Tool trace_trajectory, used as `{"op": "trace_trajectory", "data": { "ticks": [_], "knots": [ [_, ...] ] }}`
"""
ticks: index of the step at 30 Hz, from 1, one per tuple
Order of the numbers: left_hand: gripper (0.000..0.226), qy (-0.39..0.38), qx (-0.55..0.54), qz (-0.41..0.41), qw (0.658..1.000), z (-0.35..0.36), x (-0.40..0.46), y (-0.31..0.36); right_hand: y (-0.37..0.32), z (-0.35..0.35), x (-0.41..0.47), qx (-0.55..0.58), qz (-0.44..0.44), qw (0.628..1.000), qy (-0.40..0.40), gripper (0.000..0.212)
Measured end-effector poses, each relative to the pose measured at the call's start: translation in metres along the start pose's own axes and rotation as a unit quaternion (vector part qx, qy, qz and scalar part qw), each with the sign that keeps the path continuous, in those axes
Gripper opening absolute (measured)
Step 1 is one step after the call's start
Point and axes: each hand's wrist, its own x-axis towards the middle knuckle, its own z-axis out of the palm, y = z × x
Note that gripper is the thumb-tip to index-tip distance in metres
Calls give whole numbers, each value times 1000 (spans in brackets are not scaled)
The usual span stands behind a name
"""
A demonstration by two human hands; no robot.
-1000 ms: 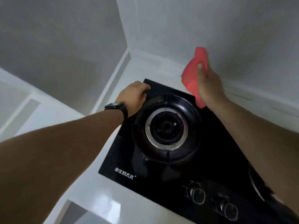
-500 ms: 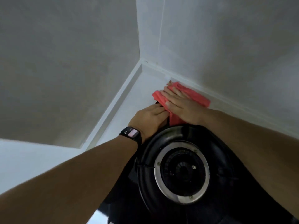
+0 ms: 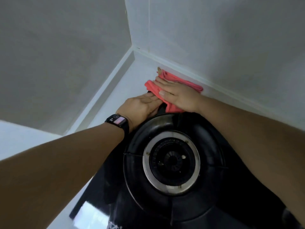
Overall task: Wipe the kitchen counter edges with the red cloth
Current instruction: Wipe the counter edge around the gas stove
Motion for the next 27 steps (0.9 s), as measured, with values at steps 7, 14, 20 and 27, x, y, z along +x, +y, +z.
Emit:
{"op": "trace_trajectory", "data": {
  "ticks": [7,14,20,27],
  "knots": [
    [45,-351,77,-5,933,-59,44,8,33,2,-101,43,79,995,41,60],
    [31,-314,26,-110,943,-88,132,97,51,0,-149,36,122,991,26,64],
    [39,-390,27,-127,911,-59,148,217,71,-1,-206,72,154,985,31,63],
    [108,-563,137,-115,806,-16,130,287,100,-13,-271,14,206,978,-41,78]
  ]
}}
